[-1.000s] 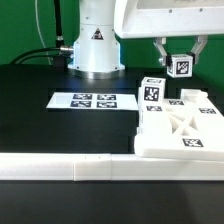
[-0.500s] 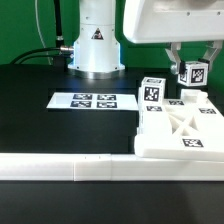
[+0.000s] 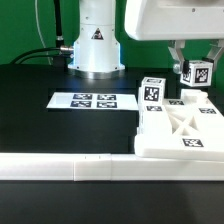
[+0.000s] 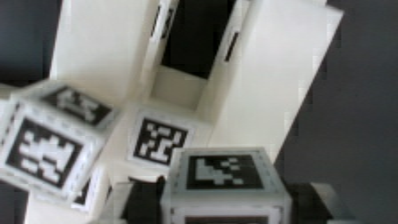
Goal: Assemble chair
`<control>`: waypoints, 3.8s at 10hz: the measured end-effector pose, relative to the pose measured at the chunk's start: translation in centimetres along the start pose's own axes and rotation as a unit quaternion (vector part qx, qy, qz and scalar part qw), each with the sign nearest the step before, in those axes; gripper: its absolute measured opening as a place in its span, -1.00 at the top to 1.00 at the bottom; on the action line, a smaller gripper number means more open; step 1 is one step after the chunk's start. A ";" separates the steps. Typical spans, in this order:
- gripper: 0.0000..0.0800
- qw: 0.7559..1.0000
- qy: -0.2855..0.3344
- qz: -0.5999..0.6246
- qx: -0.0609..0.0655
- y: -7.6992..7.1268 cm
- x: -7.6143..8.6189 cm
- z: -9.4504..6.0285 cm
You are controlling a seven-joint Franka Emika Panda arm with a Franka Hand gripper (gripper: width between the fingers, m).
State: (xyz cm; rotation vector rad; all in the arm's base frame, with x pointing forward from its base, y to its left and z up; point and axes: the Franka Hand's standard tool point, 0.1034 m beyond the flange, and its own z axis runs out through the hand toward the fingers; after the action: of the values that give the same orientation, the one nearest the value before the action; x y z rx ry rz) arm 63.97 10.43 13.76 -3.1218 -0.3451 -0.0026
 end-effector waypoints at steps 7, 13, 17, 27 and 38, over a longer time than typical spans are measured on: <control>0.29 1.000 -0.003 0.014 0.000 -0.6 0.1 0.8; 0.29 1.000 -0.001 0.027 0.000 -1.0 -0.1 1.7; 0.29 0.999 0.002 0.036 0.000 -0.8 -0.1 1.7; 0.29 0.983 0.010 0.182 0.004 -1.1 0.0 1.8; 0.29 0.776 -0.041 0.630 0.004 -1.5 0.6 1.6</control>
Offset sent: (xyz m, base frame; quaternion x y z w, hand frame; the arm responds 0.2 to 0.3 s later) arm 0.0089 0.0107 -0.0028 0.0083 -0.0163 -0.0016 0.9998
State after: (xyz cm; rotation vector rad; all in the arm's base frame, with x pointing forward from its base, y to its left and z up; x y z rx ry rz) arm 64.22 12.02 12.13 -2.6394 1.6977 0.1282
